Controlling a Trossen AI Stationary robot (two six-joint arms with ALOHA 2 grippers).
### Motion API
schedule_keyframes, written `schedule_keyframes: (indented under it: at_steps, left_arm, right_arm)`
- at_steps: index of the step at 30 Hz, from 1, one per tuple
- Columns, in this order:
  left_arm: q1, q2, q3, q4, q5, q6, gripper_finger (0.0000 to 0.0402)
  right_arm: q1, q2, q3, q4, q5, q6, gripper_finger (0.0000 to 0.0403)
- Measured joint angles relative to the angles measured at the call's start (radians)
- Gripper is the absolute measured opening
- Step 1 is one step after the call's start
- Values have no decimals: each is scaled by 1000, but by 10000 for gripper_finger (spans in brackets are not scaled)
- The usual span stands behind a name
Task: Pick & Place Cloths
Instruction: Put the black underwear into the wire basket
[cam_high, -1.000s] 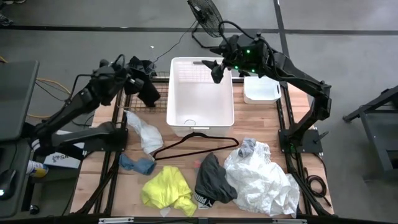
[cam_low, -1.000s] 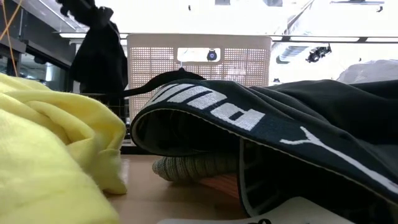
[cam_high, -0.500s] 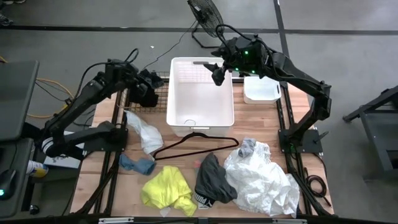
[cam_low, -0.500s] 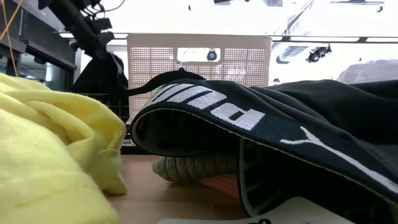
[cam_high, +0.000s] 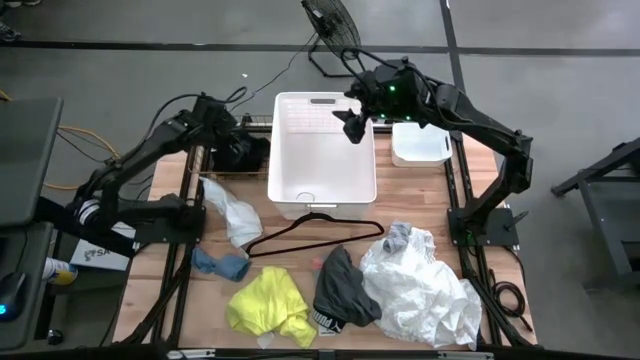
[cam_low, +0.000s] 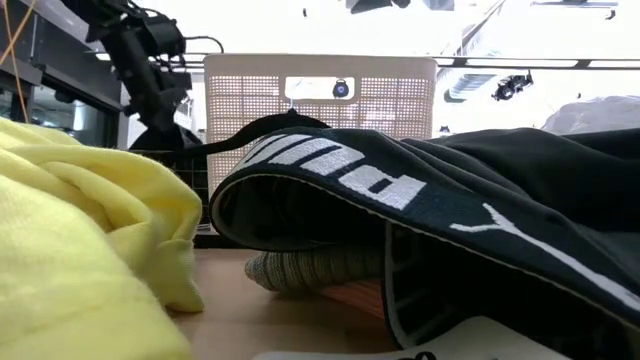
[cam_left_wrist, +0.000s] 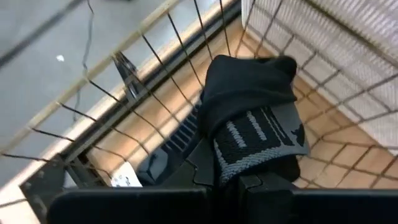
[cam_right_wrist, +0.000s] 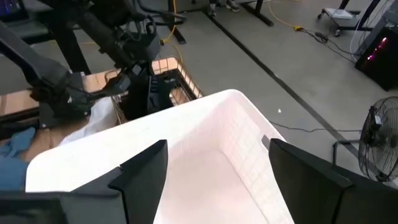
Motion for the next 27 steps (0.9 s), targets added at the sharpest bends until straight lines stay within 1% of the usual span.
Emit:
schedule_keyframes:
  at_steps: [8,12,14,17,21,24,27]
  left_arm:
    - [0,72,0,-53,0,0,3]
    - [0,80,0,-49,0,-3,4]
    - [0,80,0,-46,0,-3,14]
    - [0,80,0,-54,-1,-1,54]
    - [0,80,0,-72,-1,1,133]
    - [0,80,0,-88,-1,-7,190]
    - [0,67,0,-98,-1,-29,221]
  right_arm:
    - [0,0,0,-22,34,3,271]
    - [0,0,0,-36,34,3,271]
    - [0,-3,0,-53,33,3,271]
    - [0,-18,0,-80,31,2,271]
    - [5,-56,0,-140,24,6,271]
    - [17,-82,-1,-171,46,24,271]
    - [39,-113,-39,-168,76,26,271]
